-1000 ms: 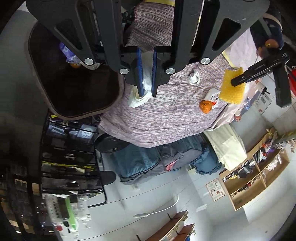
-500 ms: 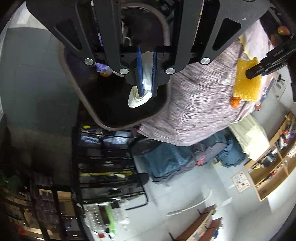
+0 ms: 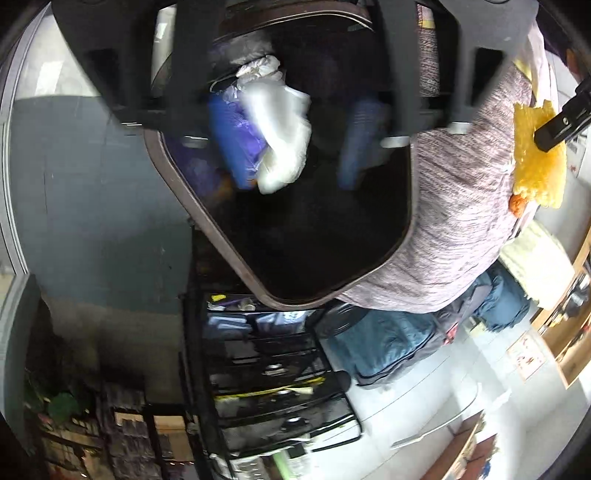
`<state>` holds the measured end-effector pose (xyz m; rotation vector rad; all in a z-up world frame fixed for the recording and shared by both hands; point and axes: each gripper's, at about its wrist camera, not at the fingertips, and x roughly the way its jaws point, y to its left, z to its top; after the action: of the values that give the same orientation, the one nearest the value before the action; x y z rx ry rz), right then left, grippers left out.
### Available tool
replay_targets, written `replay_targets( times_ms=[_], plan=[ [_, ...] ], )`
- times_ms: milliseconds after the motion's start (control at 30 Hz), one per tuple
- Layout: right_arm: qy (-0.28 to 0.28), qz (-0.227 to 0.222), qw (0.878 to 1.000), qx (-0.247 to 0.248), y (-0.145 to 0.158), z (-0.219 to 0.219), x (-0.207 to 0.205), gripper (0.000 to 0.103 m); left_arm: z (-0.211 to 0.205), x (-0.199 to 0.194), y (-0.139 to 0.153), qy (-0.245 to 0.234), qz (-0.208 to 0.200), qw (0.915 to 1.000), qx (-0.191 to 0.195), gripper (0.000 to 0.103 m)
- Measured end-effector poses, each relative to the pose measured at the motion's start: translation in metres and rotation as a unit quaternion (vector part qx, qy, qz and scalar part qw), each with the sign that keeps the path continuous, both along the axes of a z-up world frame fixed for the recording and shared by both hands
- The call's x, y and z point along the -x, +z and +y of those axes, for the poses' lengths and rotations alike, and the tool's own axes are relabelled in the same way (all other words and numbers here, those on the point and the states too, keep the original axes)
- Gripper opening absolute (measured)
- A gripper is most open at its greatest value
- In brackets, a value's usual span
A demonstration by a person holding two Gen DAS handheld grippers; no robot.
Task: Collect trash
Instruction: 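Carry tissue and foam net to the bin while the right gripper opens, dropping the tissue, then open the left gripper over the bin to drop the yellow foam net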
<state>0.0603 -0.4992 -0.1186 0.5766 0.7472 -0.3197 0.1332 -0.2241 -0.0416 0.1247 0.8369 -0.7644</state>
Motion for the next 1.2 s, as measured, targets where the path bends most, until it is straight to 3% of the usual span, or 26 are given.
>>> replay_targets(
  times_ms=[167, 300, 600, 1100, 1167, 1200],
  plan=[
    [-0.015, -0.008, 1.0, 0.003, 0.005, -0.005, 0.009, 0.067, -0.008, 0.0, -0.005, -0.011, 0.01, 0.9999, -0.001, 0.022],
    [-0.032, -0.025, 0.999, 0.015, 0.015, -0.01, 0.018, 0.077, -0.019, 0.001, -0.005, -0.022, 0.012, 0.9997, -0.004, 0.022],
    [-0.06, -0.053, 0.996, 0.027, 0.035, -0.02, 0.032, 0.077, -0.05, 0.0, -0.009, -0.051, 0.019, 0.9984, -0.015, 0.022],
    [-0.084, -0.056, 0.994, 0.032, 0.04, -0.032, 0.042, 0.078, -0.091, -0.008, -0.026, -0.071, 0.034, 0.9958, -0.047, 0.022],
    [-0.086, -0.056, 0.994, 0.033, 0.04, -0.034, 0.043, 0.078, -0.094, -0.008, -0.027, -0.072, 0.032, 0.9956, -0.049, 0.027],
    [-0.086, -0.056, 0.994, 0.033, 0.04, -0.034, 0.044, 0.079, -0.094, -0.008, -0.027, -0.073, 0.032, 0.9955, -0.05, 0.035]
  ],
)
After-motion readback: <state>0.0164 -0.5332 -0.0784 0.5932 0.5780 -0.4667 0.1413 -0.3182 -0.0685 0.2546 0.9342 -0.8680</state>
